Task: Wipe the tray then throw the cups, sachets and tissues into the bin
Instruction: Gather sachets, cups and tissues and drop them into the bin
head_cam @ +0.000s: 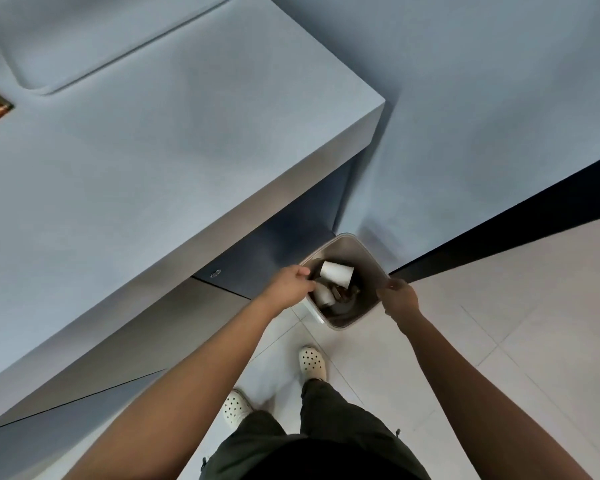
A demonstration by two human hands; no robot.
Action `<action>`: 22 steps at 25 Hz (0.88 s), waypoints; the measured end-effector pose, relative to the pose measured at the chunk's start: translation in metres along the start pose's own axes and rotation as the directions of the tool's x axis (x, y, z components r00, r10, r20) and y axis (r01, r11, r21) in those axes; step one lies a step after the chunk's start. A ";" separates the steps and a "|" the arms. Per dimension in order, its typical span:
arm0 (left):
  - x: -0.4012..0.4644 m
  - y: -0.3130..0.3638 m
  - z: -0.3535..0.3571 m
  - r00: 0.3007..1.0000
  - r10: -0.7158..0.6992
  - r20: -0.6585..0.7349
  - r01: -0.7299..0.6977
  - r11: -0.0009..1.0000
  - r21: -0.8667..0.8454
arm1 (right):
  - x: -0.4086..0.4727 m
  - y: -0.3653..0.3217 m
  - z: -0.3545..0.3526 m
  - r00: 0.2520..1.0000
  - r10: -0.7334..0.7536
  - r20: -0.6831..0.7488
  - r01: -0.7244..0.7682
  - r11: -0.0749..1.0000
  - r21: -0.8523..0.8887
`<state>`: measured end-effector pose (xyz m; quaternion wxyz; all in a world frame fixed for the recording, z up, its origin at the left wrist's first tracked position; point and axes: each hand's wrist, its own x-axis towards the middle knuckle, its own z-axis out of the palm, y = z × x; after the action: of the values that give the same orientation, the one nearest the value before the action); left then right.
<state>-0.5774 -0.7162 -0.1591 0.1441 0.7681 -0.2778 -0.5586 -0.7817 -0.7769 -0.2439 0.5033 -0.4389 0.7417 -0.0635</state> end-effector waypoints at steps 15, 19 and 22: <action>-0.099 0.069 -0.135 0.847 0.356 -0.395 -0.479 0.833 -0.278 | -0.113 -0.234 0.021 0.593 -0.800 -0.095 0.781 0.542 0.312; -0.116 0.023 -0.205 0.793 0.242 -0.558 -0.478 0.817 -0.324 | -0.139 -0.269 0.085 0.455 -0.885 0.098 0.857 0.465 0.222; -0.119 -0.017 -0.258 0.738 0.126 -0.663 -0.470 0.800 -0.372 | -0.153 -0.292 0.134 0.342 -0.921 0.188 0.904 0.377 0.202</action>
<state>-0.3571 -0.6557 0.0107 0.5172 0.7800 -0.1802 -0.3027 -0.4864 -0.7980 -0.0461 0.4908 -0.7656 0.2922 -0.2959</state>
